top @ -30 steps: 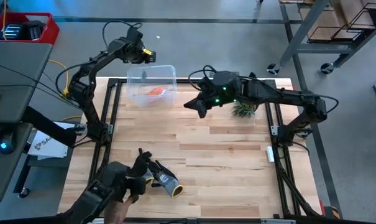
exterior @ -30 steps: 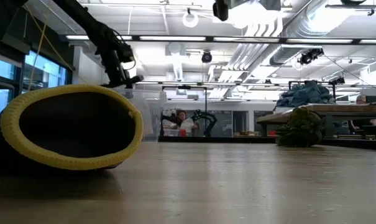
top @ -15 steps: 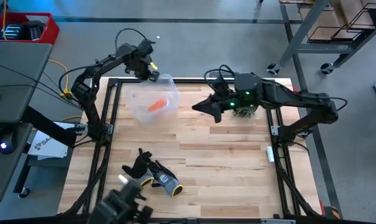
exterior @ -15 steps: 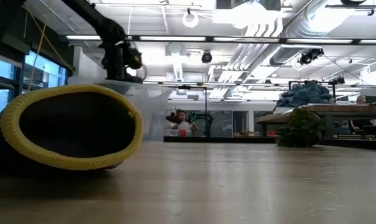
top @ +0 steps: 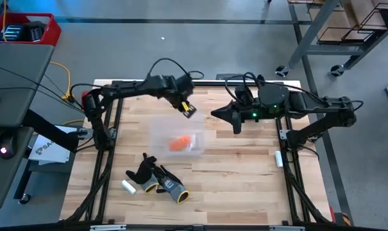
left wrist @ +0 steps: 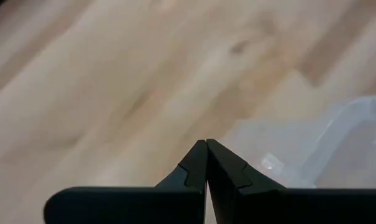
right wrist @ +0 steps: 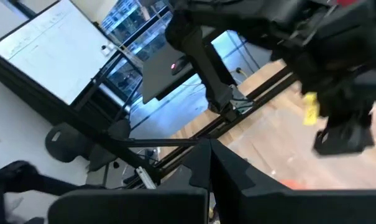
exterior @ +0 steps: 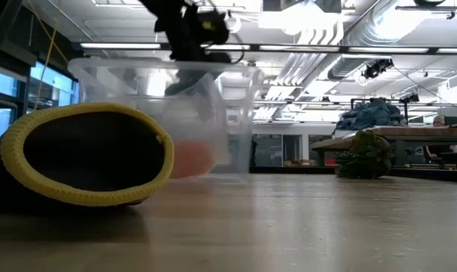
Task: Roll bandage
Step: Put the transparent zip bag into the transparent bin
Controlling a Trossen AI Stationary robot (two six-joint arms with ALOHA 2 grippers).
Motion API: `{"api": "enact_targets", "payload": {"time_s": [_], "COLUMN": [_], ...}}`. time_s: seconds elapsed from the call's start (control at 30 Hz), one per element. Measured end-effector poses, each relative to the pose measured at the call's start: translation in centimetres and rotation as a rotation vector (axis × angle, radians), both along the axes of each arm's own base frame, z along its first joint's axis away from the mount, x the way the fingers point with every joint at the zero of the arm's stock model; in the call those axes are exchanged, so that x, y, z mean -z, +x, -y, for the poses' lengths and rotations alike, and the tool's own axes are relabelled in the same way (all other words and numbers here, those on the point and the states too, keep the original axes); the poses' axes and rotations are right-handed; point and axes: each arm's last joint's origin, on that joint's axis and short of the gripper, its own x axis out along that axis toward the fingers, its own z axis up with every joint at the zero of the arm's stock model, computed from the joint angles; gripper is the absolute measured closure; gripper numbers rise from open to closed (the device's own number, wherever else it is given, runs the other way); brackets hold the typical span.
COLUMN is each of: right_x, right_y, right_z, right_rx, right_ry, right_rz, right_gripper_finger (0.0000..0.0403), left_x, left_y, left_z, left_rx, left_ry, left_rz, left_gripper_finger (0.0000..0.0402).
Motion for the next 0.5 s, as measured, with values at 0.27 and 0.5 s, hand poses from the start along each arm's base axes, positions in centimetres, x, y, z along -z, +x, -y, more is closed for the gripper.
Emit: {"api": "enact_targets", "payload": {"time_s": [0.27,0.5], "right_x": [0.5,2.5], "right_y": [-0.2,-1.1], "right_z": [-0.1,-0.3], "right_rx": [0.041,0.099], "right_ry": [-0.018,-0.063], "right_rz": [-0.053,-0.270], "right_gripper_finger": [0.0403,0.0403], "left_x": [-7.5,-12.5], "left_y": [-1.3,-8.6], "left_z": [2.0,8.3], "left_rx": [0.064,0.223], "left_ry": [0.141,0.242], "left_rz": [0.170,0.469], "left_gripper_finger": [0.0401,0.0401]}}
